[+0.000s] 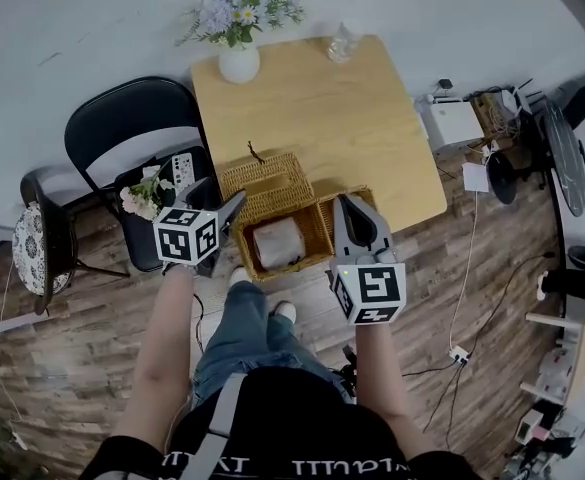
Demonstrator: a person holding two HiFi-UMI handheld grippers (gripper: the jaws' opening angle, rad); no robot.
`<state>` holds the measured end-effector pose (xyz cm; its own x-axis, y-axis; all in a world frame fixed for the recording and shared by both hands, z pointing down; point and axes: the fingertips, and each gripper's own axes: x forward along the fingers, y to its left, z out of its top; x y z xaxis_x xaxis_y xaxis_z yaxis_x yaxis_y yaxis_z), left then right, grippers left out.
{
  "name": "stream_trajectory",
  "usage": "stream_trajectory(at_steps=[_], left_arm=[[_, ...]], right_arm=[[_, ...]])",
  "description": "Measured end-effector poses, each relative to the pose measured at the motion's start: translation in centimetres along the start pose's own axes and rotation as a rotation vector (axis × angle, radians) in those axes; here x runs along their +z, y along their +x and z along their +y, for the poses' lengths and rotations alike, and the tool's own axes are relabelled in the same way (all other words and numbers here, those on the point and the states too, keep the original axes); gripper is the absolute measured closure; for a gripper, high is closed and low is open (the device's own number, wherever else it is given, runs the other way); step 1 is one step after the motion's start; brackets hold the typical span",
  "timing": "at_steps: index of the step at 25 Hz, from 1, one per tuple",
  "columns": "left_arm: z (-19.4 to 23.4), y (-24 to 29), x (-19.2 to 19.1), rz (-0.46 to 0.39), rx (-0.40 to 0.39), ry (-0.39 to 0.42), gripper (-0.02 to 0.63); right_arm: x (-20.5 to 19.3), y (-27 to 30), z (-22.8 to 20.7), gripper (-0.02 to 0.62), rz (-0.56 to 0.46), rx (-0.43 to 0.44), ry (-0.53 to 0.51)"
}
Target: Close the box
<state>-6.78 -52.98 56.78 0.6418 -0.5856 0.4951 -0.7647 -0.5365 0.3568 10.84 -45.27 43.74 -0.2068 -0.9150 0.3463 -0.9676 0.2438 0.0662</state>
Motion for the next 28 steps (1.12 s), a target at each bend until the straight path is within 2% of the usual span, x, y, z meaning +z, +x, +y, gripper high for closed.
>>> stream_trajectory(at_steps=[4,9,14,21,24,28], left_arm=[[0.9,1.3,-0.3,0.015,-0.036,-0.092,0.27],[2.3,2.6,-0.8,0.048,-0.102,-0.284,0.27],[2.2,4.0,-1.7,0.114,-0.216,-0.494,0.276],[2.7,4.6,-0.8,0.066,-0.314,-0.744,0.392],[3.3,4.5,-0.6,0.042,-0.282,-0.755,0.485],[3.2,4.1,0.1,0.004,-0.265,-0.724,0.489]], right_arm=[[-0.2,0.3,-0.3,0.58,0.017,-0.015,-0.005],[-0.3,0.7,-0.5,0.58,0.029,-0.03,-0.01],[-0.5,1.2,-0.6,0.58,0.041,-0.03,-0.015],[-0.3,1.6,-0.4,0.58,0.041,-0.02,-0.027],[-0.1,1.5,-0.4,0.58,0.036,-0.017,-0.033],[0.3,1.2,-0.4,0.58,0.024,-0.011,-0.044]])
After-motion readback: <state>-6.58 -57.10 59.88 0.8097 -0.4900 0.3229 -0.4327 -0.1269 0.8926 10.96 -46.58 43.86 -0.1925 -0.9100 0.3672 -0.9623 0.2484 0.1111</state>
